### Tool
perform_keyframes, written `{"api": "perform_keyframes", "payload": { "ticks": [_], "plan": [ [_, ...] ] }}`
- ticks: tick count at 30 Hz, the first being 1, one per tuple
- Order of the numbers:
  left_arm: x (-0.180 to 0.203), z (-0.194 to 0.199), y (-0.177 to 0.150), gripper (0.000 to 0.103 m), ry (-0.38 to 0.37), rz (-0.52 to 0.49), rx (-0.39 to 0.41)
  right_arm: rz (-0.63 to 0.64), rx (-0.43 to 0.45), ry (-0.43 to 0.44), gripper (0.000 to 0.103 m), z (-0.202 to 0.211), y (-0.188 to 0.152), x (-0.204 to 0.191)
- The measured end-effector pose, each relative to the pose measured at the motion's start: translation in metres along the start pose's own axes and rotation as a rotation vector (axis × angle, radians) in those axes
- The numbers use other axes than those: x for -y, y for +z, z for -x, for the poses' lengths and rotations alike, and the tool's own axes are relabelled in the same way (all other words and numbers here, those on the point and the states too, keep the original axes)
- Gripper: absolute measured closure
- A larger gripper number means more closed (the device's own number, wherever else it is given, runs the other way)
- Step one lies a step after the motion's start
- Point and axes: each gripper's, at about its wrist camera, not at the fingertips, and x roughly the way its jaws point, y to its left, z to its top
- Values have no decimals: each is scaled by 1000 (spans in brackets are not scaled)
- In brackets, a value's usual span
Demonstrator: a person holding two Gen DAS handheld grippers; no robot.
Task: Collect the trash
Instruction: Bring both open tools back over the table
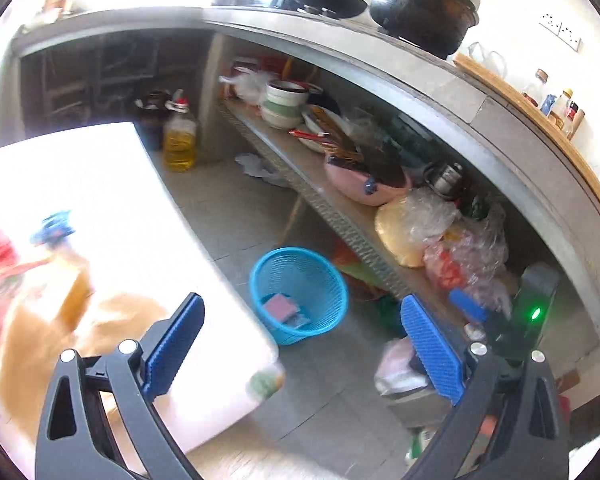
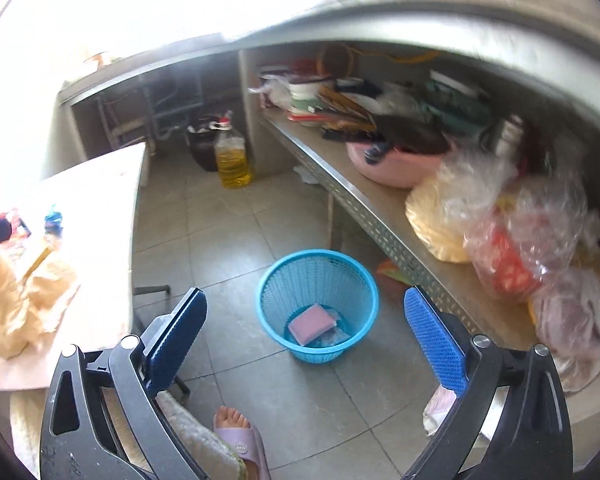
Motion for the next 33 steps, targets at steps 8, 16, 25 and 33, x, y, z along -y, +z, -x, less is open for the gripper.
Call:
{"api": "perform_keyframes", "payload": {
  "ticks": [8, 16, 25, 33],
  "plan": [
    [-52, 57, -41, 6, 136, 126, 56, 148, -23, 10, 8, 25, -3, -56],
    [-98, 89, -67, 6, 178, 202, 84, 260, -50, 51, 8, 26, -7, -98],
    [-127, 104, -83, 6, 189, 246, 127, 284, -30, 156, 8, 33, -8, -124],
    [-133, 109, -102, 6, 219, 208, 136, 236, -26, 297, 8, 32, -11, -125]
  ]
}}
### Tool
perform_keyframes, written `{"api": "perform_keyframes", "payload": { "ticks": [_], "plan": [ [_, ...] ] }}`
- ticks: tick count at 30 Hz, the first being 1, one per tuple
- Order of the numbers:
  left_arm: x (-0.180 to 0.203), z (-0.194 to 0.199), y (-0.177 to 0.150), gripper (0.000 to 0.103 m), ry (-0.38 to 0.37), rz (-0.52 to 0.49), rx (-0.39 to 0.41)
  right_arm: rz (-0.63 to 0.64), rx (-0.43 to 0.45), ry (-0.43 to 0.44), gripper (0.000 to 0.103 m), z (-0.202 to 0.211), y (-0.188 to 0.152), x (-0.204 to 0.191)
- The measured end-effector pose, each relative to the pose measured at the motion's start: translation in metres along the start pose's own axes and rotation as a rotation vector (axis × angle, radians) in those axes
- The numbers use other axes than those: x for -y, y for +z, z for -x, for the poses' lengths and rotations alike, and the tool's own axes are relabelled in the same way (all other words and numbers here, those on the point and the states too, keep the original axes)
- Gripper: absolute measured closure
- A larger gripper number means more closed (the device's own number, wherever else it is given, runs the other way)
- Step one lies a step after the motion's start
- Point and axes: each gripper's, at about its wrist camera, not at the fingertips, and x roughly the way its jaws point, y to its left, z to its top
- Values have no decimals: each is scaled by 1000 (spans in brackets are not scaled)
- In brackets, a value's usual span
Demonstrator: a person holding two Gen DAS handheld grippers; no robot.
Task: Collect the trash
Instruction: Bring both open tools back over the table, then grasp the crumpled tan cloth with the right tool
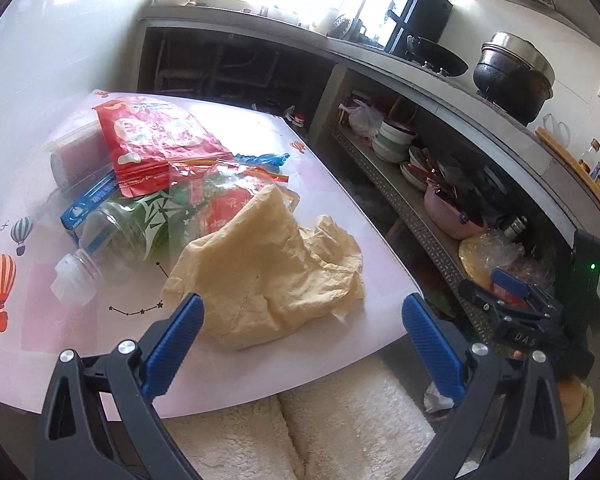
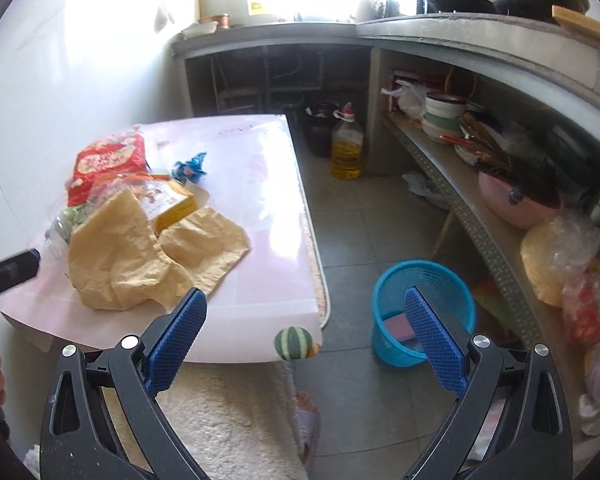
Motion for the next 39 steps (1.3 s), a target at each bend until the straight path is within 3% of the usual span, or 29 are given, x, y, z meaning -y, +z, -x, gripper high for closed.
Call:
{"api": "perform_keyframes", "payload": {
  "ticks": [11, 16, 20, 29, 35, 39],
  "plan": [
    [-9, -8, -17, 6, 62, -68, 23, -60, -64, 229, 8, -18, 12, -17],
    [-21, -14, -17, 6, 87, -46, 30, -10, -92, 325, 8, -33, 17, -38],
    [-34, -17, -16, 14, 118, -18, 37, 43, -111, 379, 8, -49, 24, -63],
    [-53, -18, -18, 32, 95, 33, 29, 141, -210, 348, 17, -98, 19, -105],
    [-56, -18, -17, 36, 87, 23, 22, 163, -243, 311, 29, -105, 6, -107],
    [-57, -19, -18, 39, 76, 33, 16, 174, -241, 295, 44, -102, 4, -108]
  ]
}}
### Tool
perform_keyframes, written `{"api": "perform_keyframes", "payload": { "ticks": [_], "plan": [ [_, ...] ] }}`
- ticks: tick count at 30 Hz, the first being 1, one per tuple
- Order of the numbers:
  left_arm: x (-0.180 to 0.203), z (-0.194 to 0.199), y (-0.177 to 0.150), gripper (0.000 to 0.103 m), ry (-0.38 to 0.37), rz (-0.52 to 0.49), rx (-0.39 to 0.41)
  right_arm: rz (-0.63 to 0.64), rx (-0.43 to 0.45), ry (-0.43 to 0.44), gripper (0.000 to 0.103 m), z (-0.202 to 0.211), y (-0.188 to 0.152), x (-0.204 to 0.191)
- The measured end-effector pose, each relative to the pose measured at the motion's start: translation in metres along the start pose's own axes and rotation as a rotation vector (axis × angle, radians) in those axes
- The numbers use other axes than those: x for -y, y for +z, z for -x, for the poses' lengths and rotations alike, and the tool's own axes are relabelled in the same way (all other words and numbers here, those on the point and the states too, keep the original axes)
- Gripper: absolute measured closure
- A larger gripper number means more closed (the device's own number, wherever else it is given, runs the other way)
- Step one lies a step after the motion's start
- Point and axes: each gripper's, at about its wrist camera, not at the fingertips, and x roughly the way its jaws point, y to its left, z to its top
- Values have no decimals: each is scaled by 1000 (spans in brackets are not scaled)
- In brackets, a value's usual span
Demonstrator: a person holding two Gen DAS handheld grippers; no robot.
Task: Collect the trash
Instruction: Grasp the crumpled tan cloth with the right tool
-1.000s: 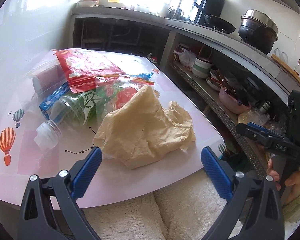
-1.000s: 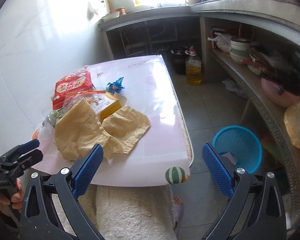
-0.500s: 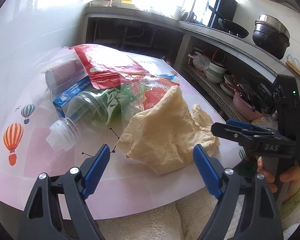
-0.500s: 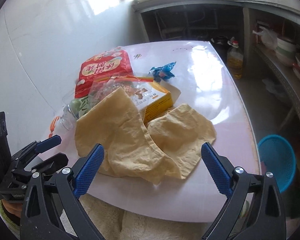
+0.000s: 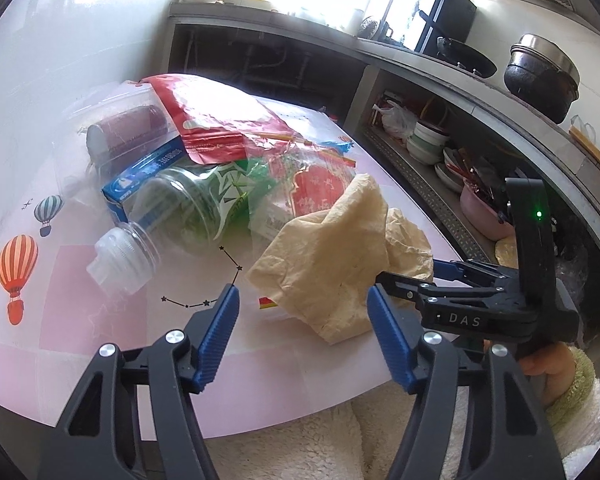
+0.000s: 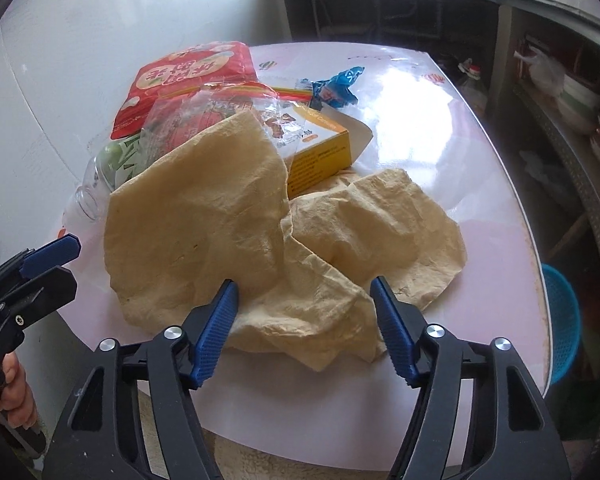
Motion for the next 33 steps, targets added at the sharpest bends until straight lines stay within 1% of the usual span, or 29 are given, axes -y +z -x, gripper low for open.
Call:
{"api": "perform_keyframes", "payload": {
  "ticks": [4, 5, 7, 8, 10, 13, 21, 27, 31, 33],
  "plan": [
    [0, 1, 0, 43, -11, 7, 2, -2, 0, -28, 61, 2, -2, 1],
    [1, 2, 0, 43, -13, 7, 3, -6, 0, -28, 63, 3, -2, 2],
    [2, 2, 0, 44, -17, 5, 4, -19, 0, -28, 74, 4, -3, 5],
    [2, 2, 0, 45, -19, 5, 2, -29, 0, -28, 78, 5, -3, 7],
    [3, 1, 0, 47, -24, 4, -2, -55, -2, -18, 90, 7, -4, 12],
    [7, 0, 0, 49, -33, 6, -6, -94, 3, -1, 96, 10, -5, 20],
    [20, 0, -1, 54, -60, -26, -12, -164, 37, 37, 98, 27, -6, 36],
    [26, -12, -3, 54, -60, -38, -39, -187, 108, 66, 98, 50, -7, 43],
    [27, -16, -3, 54, -61, -35, -48, -212, 128, 79, 98, 52, -4, 48],
    [27, -18, -2, 54, -62, -30, -49, -220, 121, 74, 98, 50, -5, 51]
  ]
}}
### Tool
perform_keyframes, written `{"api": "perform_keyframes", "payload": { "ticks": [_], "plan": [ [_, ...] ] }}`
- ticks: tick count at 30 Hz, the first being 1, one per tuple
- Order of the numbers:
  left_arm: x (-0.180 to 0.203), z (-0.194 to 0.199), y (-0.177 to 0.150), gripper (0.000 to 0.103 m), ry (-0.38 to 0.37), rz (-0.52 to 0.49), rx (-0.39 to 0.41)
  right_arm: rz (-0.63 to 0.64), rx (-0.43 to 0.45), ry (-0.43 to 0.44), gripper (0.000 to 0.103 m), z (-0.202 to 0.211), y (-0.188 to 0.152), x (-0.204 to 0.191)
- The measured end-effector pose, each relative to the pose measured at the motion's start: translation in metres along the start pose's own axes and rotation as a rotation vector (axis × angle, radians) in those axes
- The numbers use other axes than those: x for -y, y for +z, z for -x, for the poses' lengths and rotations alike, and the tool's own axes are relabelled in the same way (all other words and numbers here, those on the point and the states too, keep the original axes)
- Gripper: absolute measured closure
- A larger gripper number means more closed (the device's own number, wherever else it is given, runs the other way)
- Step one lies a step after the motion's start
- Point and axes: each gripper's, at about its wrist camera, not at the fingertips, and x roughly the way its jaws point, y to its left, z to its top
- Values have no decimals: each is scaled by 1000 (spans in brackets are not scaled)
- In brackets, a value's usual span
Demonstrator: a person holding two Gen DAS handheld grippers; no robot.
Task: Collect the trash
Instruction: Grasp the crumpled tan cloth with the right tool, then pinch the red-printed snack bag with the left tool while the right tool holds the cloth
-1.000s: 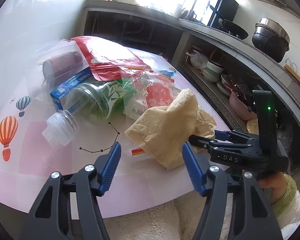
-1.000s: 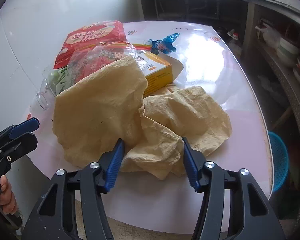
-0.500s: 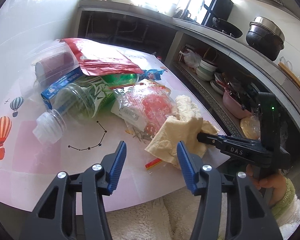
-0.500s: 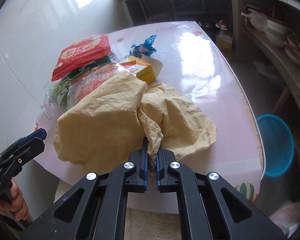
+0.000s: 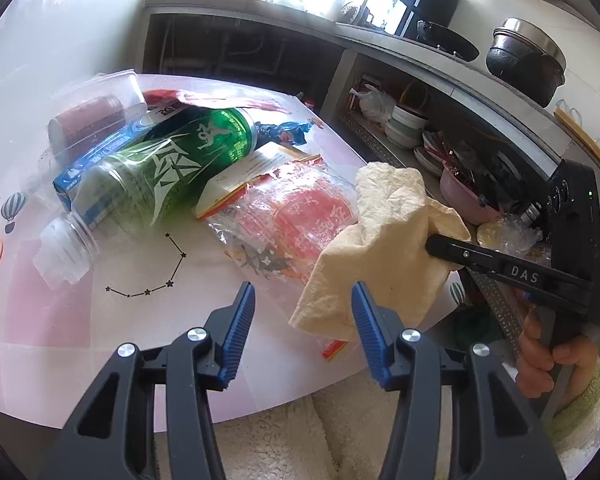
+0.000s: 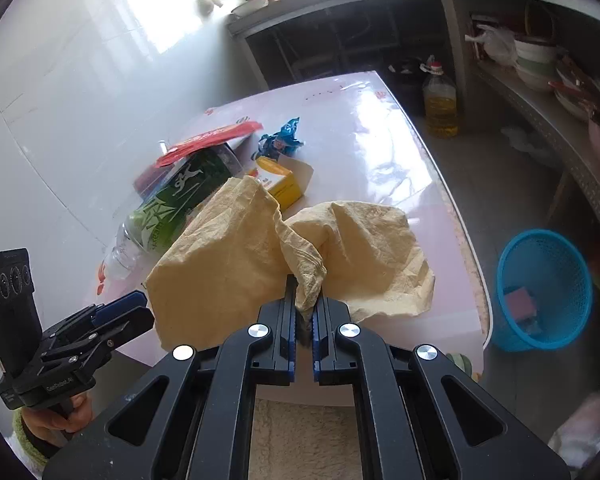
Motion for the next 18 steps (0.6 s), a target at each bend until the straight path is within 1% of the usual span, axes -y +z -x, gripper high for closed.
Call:
{"api": "perform_keyframes", "payload": {
  "ticks": [8, 11, 14, 18],
  "plan": [
    [-2, -2, 3, 54, 15, 3, 3, -18, -11, -11, 98, -1, -6, 8],
    [-4, -6, 7, 55, 49, 10, -7, -11, -3, -8, 98, 2, -7, 7],
    [-8, -11, 13, 58, 79, 18, -13, -8, 0, -7, 98, 3, -6, 8],
    [-12, -13, 17, 58, 101, 28, -13, -11, -3, -7, 98, 3, -7, 11]
  ]
}}
